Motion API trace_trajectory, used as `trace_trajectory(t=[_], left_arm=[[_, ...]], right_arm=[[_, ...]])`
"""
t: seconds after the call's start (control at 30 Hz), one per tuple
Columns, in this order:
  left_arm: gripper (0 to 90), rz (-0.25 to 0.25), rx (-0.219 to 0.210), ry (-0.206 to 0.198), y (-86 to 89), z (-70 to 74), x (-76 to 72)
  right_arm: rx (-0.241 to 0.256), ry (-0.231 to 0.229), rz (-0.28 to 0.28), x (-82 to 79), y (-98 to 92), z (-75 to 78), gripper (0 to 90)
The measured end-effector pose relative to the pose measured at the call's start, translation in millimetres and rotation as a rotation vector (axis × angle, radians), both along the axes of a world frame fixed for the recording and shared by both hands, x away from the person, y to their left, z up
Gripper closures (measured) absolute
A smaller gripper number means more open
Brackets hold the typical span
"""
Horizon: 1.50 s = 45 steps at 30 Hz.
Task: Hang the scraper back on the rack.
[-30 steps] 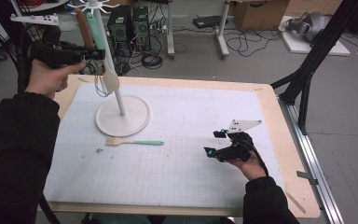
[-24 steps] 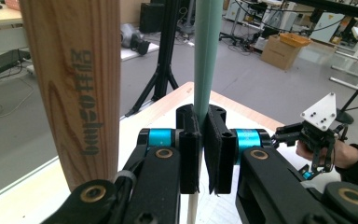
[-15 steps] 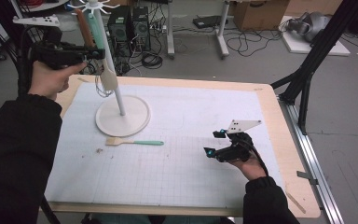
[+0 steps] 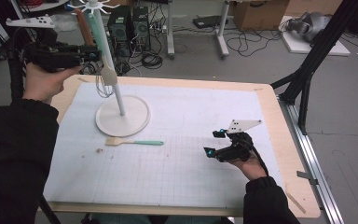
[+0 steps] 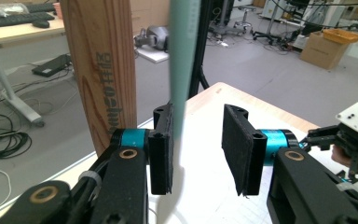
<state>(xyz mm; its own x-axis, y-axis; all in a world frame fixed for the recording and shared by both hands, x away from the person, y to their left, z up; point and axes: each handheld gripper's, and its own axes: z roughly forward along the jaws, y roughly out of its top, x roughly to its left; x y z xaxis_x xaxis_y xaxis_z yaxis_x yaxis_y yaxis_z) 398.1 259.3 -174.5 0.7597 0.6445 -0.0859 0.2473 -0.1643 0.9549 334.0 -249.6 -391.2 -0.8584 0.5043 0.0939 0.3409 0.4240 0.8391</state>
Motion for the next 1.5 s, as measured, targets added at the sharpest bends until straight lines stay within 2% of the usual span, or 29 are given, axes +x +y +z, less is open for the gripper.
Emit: trace_trajectory(t=[0.17,0.27,0.37,0.83,1.27,1.43,1.5], left_arm=[[61.9,0.017,0.003,-0.002,1.8,-1.0,-5.0],[59.6,0.019,0.025,0.004,2.8,-4.1,-9.2],[59.3,0.019,0.029,0.001,3.0,-6.3,-13.9],[56.1,0.005,0.016,-0.004,9.0,-16.6,-26.6],[55.4,0.002,0.032,-0.004,11.5,-23.8,-35.6],[55.4,-0.005,0.04,-0.007,10.8,-22.8,-36.7],[56.8,-0.018,0.03,-0.017,9.1,-18.7,-37.3]], right_arm=[[0.001,-0.001,0.006,1.1,-2.3,-0.4,21.5],[0.004,0.004,0.004,1.8,-3.5,-0.7,21.5],[0.005,0.007,0.009,2.6,-4.8,-1.1,21.4],[-0.015,0.011,0.011,0.8,0.0,-2.0,20.9],[-0.024,0.012,0.009,-0.5,1.2,-1.9,20.8],[-0.023,0.008,0.005,-0.7,0.9,-1.4,20.8],[-0.014,0.01,0.003,-0.2,0.1,-1.1,20.8]])
